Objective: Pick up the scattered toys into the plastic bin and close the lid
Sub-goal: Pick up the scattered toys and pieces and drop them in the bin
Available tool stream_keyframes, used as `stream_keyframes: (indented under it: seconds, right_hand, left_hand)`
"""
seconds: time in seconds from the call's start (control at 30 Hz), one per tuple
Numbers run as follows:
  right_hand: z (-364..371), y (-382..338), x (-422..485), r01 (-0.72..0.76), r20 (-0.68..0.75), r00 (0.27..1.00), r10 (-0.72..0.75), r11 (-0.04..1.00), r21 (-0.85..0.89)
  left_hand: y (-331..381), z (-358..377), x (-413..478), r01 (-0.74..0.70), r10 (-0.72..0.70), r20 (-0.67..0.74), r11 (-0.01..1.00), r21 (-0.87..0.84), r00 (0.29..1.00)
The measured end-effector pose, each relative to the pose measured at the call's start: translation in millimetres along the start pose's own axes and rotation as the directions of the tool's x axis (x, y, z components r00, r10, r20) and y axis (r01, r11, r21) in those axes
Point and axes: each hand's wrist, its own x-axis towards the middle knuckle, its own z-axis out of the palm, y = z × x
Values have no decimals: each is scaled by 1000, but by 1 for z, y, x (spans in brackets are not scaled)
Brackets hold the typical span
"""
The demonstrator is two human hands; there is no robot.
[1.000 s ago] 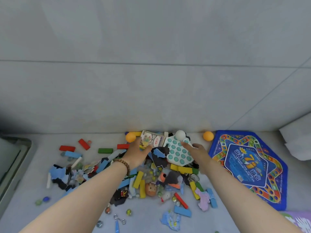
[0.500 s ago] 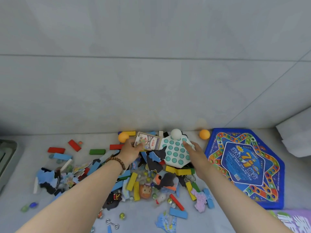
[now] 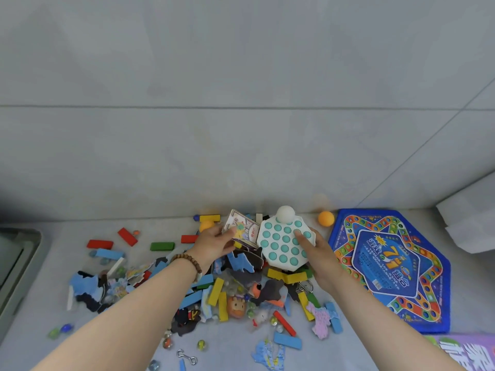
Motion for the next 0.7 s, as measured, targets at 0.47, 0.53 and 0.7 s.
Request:
stream_keyframes:
  seconds: [0.47, 0.53, 0.7]
  right_hand:
    - [102, -155, -160, 207, 320, 936, -144, 963, -171]
    - [135, -172, -197, 222, 369, 919, -139, 955, -195]
    - [239, -187, -281, 224, 519, 849, -95, 955, -192]
  left_hand:
    - [107, -110, -187, -177, 170, -49, 950, -259, 984]
    - [115, -145, -226, -219, 198, -98, 930, -295, 975]
    - [112, -246, -316, -319, 243, -229, 857, -404, 942]
